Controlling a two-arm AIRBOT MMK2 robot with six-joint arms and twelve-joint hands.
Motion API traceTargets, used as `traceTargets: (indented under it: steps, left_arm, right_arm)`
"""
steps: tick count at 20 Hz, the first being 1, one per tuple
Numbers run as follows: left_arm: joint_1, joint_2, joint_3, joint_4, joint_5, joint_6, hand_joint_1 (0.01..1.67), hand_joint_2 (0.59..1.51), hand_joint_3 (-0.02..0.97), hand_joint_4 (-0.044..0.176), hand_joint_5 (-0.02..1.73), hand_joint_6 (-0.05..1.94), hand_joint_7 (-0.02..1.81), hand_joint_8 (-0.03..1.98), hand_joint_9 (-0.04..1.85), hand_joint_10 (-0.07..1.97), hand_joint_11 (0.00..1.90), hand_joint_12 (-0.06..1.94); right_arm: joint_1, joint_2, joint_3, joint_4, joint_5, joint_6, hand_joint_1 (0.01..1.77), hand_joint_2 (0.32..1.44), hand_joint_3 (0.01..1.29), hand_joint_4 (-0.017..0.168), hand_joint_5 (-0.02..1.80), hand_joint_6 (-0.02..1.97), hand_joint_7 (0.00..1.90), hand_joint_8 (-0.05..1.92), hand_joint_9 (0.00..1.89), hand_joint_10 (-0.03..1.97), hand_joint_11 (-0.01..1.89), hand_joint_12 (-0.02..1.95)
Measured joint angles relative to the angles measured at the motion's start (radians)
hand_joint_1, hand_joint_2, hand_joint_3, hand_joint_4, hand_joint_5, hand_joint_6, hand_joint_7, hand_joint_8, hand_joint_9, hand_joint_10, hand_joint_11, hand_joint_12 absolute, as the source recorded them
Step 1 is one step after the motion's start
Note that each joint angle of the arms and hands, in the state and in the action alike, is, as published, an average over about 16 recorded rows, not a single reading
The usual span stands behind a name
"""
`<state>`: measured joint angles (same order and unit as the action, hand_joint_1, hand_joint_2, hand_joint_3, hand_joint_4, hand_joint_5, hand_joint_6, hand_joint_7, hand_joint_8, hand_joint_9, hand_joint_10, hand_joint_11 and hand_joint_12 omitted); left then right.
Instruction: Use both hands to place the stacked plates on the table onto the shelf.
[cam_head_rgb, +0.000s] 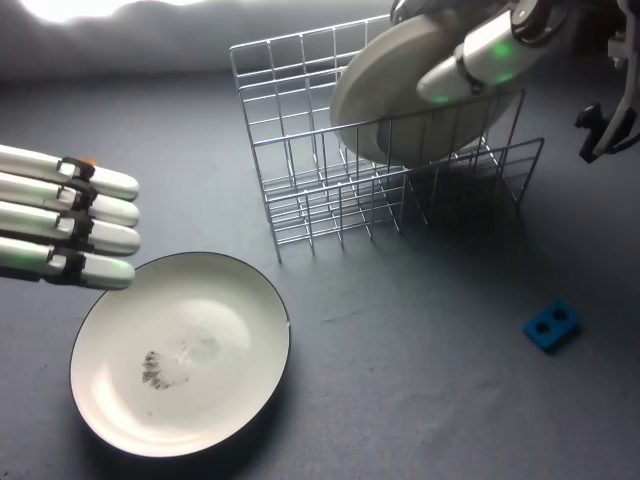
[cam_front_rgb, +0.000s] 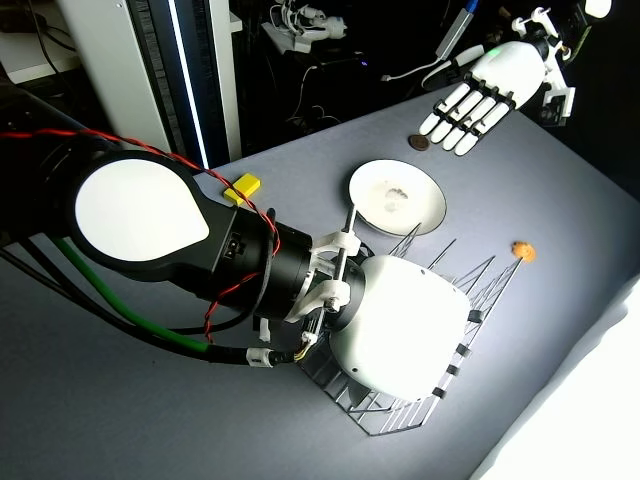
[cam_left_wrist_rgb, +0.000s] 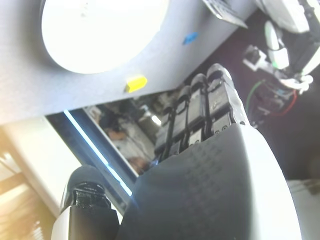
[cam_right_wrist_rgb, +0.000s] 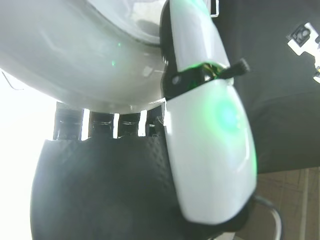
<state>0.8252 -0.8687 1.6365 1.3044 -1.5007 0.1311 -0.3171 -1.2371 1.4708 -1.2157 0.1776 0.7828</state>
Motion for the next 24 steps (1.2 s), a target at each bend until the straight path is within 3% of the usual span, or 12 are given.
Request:
traceTargets:
  steps: [10,24]
  left_arm:
    - [-0.026,-0.001,-0.004,0.028,0.000,-0.010,0.02,1.077,0.015,0.006,0.02,0.02,0.01,-0.01,0.02,0.01,0.01,0.00]
    - [0.070,-0.017,0.000,-0.061,-0.045,-0.015,0.02,1.076,0.015,0.005,0.02,0.02,0.01,-0.01,0.02,0.01,0.01,0.00]
  right_arm:
    - [0.006,0.006,0.000,0.000,0.011,-0.007,1.01,1.10,0.01,-0.003,0.72,0.09,0.86,0.17,0.75,0.63,0.53,1.39]
    - [0.048,0.029,-0.014,-0.004,0.018,-0.050,0.64,1.13,0.01,-0.003,0.30,0.03,0.51,0.01,0.50,0.30,0.03,1.28]
